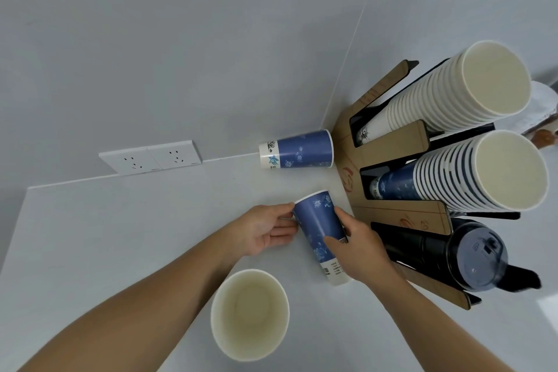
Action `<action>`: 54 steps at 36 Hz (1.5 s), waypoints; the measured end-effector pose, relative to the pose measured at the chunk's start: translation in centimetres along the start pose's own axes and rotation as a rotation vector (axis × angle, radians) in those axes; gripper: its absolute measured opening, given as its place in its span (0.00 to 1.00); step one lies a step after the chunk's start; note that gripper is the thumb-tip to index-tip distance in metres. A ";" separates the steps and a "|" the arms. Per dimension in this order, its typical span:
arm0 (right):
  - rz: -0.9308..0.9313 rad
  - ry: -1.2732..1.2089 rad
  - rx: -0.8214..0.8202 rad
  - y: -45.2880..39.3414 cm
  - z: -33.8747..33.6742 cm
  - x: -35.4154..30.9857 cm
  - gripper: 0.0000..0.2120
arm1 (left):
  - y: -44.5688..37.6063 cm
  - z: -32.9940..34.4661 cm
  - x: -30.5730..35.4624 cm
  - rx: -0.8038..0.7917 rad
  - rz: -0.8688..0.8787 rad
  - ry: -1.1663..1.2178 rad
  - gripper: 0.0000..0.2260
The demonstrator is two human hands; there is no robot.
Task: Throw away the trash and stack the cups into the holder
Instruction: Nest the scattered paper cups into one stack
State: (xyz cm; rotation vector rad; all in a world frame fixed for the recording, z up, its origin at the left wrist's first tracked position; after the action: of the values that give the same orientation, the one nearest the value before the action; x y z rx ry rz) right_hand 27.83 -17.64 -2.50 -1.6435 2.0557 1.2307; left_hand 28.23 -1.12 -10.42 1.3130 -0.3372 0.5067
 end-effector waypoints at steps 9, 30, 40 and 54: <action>-0.012 -0.040 -0.012 -0.2 0.3 0.2 0.29 | 0.1 0.1 0.5 0.001 0.005 0.027 0.16; -0.183 -0.441 0.023 2.3 -2.3 -6.7 0.10 | 8.0 -1.5 6.1 0.026 0.251 0.208 0.12; -0.254 -0.598 0.032 5.5 -4.6 -10.4 0.11 | 14.1 -1.1 8.1 0.024 0.413 0.219 0.08; -0.399 -0.701 0.061 11.4 -7.9 -14.9 0.09 | 24.4 -0.3 10.3 0.116 0.686 0.124 0.04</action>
State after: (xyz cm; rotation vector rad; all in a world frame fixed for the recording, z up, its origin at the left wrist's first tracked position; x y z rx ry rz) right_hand 25.23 -12.90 17.18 -1.2522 1.2613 1.3241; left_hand 23.92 5.03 14.98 1.2517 -0.6675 1.1926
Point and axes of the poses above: each hand's wrist, its own y-axis away from the middle knuckle, its own z-axis out of the palm, x = y × z, the point moved 10 cm from there along -y, towards the middle knuckle, and after that the axes turned 2 degrees about x, right-handed, at the moved point
